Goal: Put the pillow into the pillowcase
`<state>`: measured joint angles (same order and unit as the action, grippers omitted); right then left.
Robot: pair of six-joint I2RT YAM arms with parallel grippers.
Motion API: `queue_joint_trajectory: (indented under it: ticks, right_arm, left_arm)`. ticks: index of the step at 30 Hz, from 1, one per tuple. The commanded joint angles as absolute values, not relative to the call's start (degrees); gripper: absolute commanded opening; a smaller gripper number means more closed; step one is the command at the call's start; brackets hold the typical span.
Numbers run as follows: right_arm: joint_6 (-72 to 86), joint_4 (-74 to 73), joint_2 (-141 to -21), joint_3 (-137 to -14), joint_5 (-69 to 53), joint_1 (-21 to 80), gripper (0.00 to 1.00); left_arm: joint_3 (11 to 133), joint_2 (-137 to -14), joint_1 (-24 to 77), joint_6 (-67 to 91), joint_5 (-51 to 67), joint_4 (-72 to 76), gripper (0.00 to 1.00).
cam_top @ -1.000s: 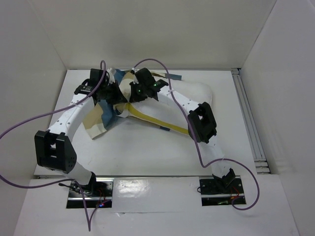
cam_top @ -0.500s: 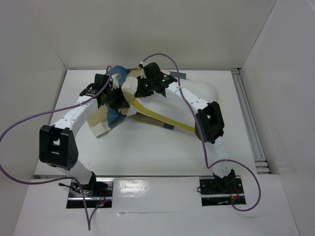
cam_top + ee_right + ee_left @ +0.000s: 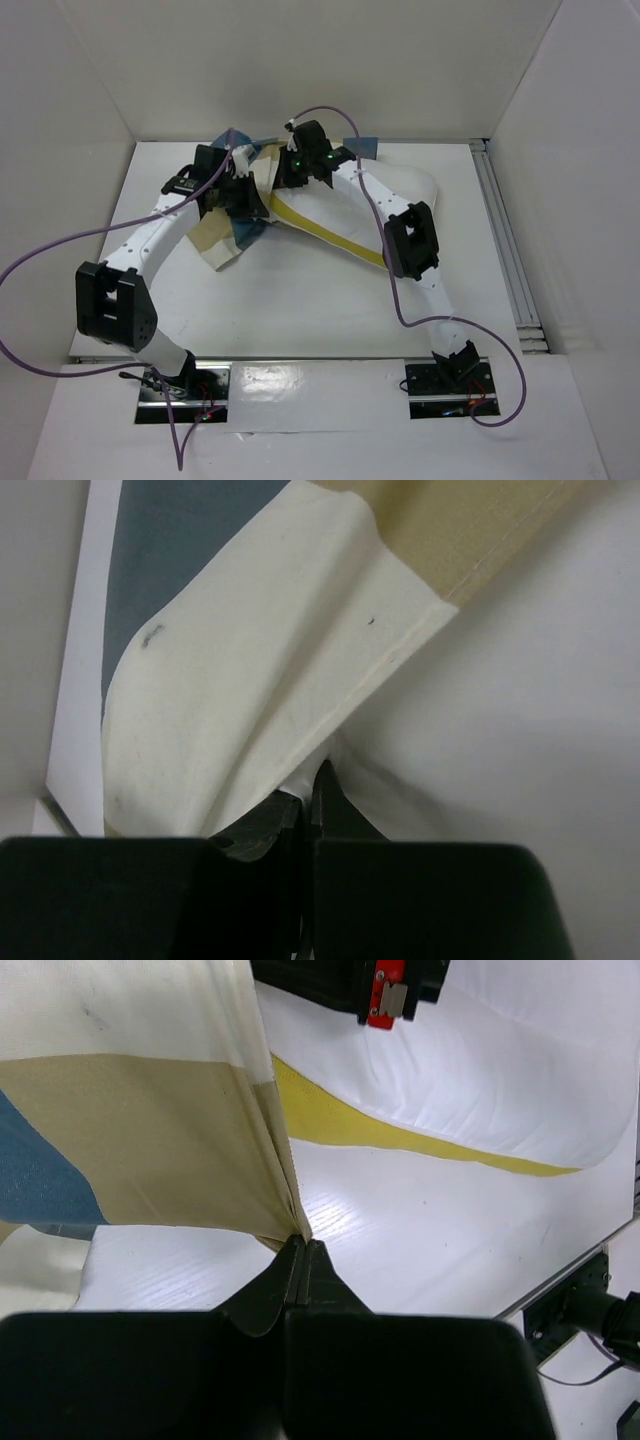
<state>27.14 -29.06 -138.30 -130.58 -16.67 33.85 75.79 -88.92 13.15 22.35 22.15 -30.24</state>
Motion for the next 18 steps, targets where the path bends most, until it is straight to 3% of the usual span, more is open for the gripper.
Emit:
queue_joint_trajectory:
  ticks: [1, 10, 13, 14, 15, 16, 17, 18]
  right_arm:
    - [28.8, -19.2, -138.5, -131.3, -12.9, 30.1, 0.00]
    - [34.3, -3.1, -121.6, -107.1, -18.3, 31.9, 0.00]
    - [33.8, -5.5, -120.0, -106.5, -15.2, 31.9, 0.00]
    - [33.0, -7.9, -120.5, -109.0, -14.4, 31.9, 0.11]
    - [32.1, -12.8, -121.0, -110.1, -14.4, 31.3, 0.28]
    - [30.3, -14.7, -121.0, -110.1, -14.4, 31.3, 0.46]
    - [29.5, -16.0, -120.3, -108.8, -14.4, 31.3, 0.57]
    - [27.8, -17.6, -117.5, -107.2, -13.2, 31.3, 0.70]
  left_arm:
    - [79.1, -86.6, 14.2, 21.7, 32.9, -38.4, 0.00]
    - [78.0, -94.9, 14.7, 25.8, 33.5, -32.7, 0.00]
    - [78.0, -94.9, 14.7, 25.0, 33.0, -32.7, 0.00]
    - [78.7, -94.9, 14.7, 25.0, 32.3, -33.2, 0.00]
    - [79.3, -94.4, 14.7, 24.2, 30.6, -34.6, 0.00]
    - [79.8, -94.4, 14.7, 23.0, 29.5, -35.6, 0.07]
    - [81.1, -93.8, 14.7, 22.4, 28.5, -36.6, 0.19]
    - [82.8, -93.8, 14.7, 21.1, 26.2, -38.7, 0.47]
